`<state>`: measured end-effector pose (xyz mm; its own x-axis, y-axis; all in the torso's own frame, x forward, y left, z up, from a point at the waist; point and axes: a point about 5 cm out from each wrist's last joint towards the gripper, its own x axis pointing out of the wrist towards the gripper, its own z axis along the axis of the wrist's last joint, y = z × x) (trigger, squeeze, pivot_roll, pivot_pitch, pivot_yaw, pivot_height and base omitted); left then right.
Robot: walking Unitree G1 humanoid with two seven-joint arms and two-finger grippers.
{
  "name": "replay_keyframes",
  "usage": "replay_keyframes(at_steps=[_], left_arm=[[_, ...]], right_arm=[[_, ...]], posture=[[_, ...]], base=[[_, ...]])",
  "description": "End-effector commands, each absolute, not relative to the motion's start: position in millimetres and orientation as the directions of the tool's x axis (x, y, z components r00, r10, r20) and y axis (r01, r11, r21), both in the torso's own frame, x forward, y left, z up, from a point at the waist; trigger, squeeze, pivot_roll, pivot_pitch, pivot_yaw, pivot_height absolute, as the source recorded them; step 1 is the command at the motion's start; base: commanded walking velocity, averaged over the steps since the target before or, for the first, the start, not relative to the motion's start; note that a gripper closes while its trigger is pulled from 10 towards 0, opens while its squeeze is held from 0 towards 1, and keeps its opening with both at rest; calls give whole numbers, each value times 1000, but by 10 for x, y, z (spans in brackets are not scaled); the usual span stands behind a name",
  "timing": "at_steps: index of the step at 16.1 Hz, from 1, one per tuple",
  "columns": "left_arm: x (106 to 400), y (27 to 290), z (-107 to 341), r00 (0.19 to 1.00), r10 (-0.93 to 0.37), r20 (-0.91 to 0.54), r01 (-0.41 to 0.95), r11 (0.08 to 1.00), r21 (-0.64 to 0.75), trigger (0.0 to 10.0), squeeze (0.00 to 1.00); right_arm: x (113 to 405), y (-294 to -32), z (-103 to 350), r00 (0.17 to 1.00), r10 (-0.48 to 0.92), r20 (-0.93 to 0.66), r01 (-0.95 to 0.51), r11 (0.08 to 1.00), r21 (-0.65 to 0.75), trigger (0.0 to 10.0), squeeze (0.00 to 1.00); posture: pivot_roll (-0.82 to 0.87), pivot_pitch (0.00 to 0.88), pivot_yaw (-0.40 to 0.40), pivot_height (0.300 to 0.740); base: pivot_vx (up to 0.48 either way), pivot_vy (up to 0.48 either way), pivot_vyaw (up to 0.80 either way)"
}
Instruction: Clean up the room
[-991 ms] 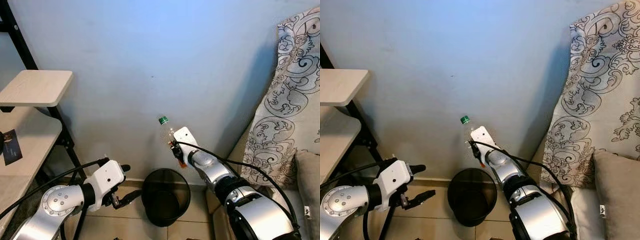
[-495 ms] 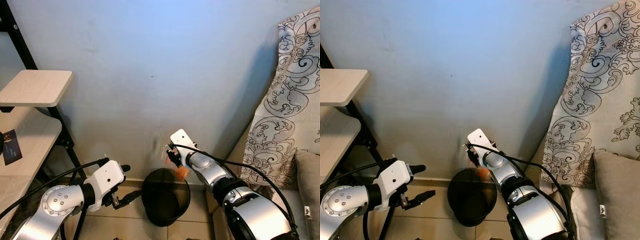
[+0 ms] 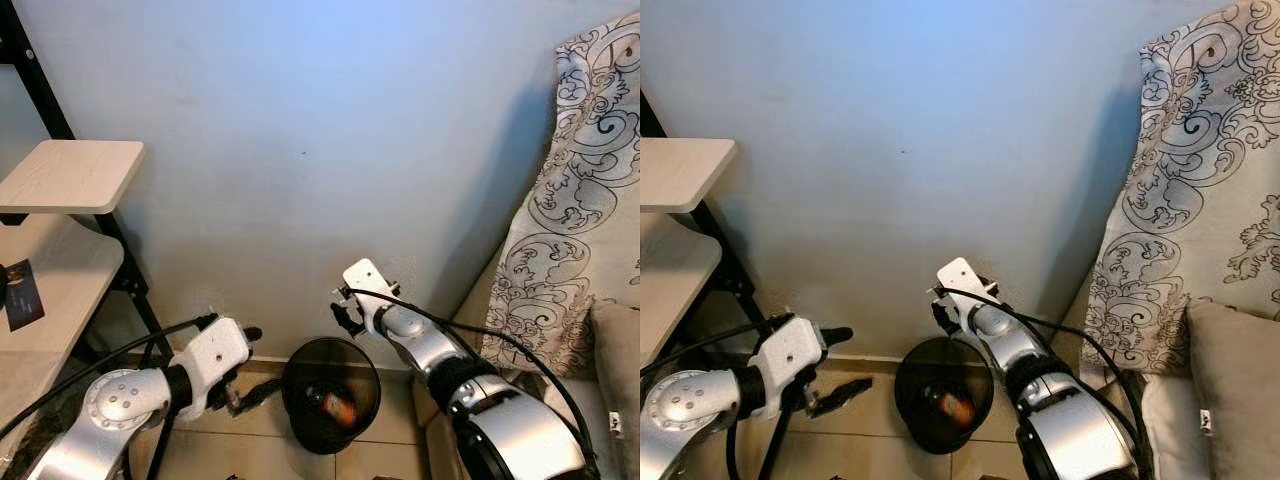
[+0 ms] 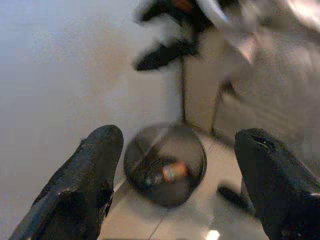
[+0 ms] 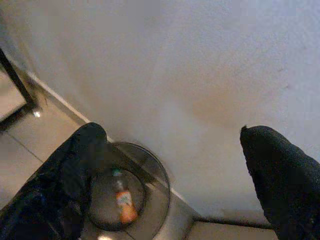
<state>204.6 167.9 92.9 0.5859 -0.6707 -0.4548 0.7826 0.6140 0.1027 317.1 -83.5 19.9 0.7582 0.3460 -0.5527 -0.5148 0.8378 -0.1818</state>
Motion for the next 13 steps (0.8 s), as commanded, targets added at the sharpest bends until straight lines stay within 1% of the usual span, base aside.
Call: replay_keyframes(at_steps=[1, 2, 3, 4, 5, 6, 9, 10, 11, 12, 13], left_arm=[[2135, 1660, 1061, 655, -648, -389, 727, 681, 91, 10000, 0], [2189, 1635, 1112, 705, -620, -343, 678, 731, 73, 10000, 0], [2245, 1602, 1160, 754, -586, -297, 629, 774, 69, 10000, 0], [2292, 1565, 1196, 790, -553, -263, 587, 806, 68, 10000, 0], [2353, 1528, 1227, 829, -505, -239, 535, 841, 79, 10000, 0], [2432, 1491, 1265, 869, -447, -212, 474, 875, 95, 10000, 0], [2518, 1380, 1325, 902, -391, -184, 414, 903, 114, 10000, 0], [2553, 1382, 1355, 925, -342, -164, 363, 924, 119, 10000, 0], [2560, 1391, 1360, 931, -328, -160, 347, 931, 113, 10000, 0], [2576, 1472, 1379, 954, -254, -160, 280, 946, 167, 10000, 0], [2579, 1535, 1391, 966, -202, -162, 232, 954, 190, 10000, 0]], right_arm=[[3232, -941, 286, 798, 350, -491, -470, 871, -143, 10000, 1000], [3250, -997, 355, 823, 366, -434, -445, 890, -95, 10000, 1000], [3238, -1065, 433, 844, 383, -377, -423, 906, -27, 10000, 851], [3192, -1136, 525, 859, 394, -327, -414, 910, 9, 10000, 333], [3113, -1215, 644, 887, 372, -274, -386, 923, 4, 10000, 0], [3024, -1289, 780, 923, 317, -219, -322, 947, 12, 10000, 0], [2831, -1395, 974, 967, 191, -169, -190, 981, 22, 10000, 0], [2761, -1408, 1052, 975, 162, -154, -158, 987, 36, 10000, 0], [2750, -1413, 1066, 977, 157, -147, -153, 988, 35, 10000, 0], [2697, -1498, 1078, 983, 100, -153, -103, 995, -15, 10000, 0], [2628, -1574, 1070, 979, 61, -192, -66, 998, -16, 10000, 0]], posture=[[18, 0, -50, 740], [17, 0, -49, 740], [14, 0, -47, 740], [7, 0, -43, 740], [-3, 0, -34, 740], [-14, 0, -23, 740], [-50, 0, 6, 740], [-61, 0, 13, 740], [-61, 0, 13, 740], [-67, 0, 15, 740], [-64, 0, 12, 740]], base=[[0, 0, 0], [0, 0, 0], [0, 0, 0], [0, 0, 0], [0, 0, 0], [0, 0, -581], [0, 0, -777], [0, 0, -763], [0, 0, -763], [0, 0, -756], [0, 0, -756]])
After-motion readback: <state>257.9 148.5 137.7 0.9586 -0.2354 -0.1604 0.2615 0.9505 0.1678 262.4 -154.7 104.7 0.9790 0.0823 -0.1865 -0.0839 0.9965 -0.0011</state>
